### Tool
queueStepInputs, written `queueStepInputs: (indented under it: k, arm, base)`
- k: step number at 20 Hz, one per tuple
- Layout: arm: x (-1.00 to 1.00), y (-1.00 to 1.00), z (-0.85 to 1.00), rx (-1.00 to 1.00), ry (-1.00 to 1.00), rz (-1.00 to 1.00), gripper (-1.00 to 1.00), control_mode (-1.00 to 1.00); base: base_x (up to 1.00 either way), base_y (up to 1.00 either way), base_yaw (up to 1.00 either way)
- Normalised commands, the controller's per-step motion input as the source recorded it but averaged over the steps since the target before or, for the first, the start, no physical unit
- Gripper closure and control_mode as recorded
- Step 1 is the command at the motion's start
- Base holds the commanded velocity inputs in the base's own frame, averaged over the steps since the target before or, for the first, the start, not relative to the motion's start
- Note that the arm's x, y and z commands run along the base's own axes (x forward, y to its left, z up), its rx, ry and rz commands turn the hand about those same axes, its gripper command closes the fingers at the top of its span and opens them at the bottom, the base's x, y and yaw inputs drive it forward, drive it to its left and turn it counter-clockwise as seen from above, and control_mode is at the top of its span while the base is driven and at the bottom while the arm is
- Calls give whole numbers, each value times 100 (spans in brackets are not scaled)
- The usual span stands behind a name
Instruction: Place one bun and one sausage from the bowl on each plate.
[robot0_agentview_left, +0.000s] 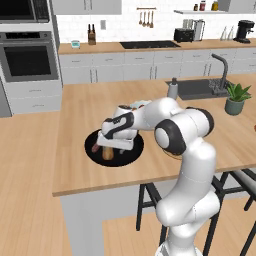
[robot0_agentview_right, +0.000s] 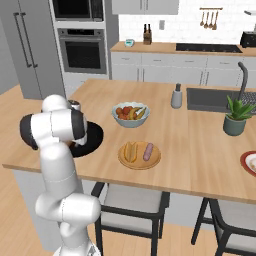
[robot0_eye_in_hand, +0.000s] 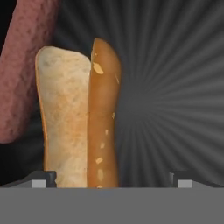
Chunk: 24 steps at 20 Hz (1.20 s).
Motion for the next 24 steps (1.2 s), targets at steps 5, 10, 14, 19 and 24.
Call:
queueStepInputs:
  k: [5,10,14,19,24]
  arm:
    - [0,0,-13,0,0,0,-100,-100]
    - [0,0,-16,0,0,0,100,-100]
    - [0,0,-1,0,0,0,100,-100]
    - [0,0,0,0,0,0,100,-100]
    - [0,0,0,0,0,0,100,-100]
  base:
    - [0,0,0]
    - [0,0,0]
    - [0,0,0]
    - [0,0,0]
    - [0,0,0]
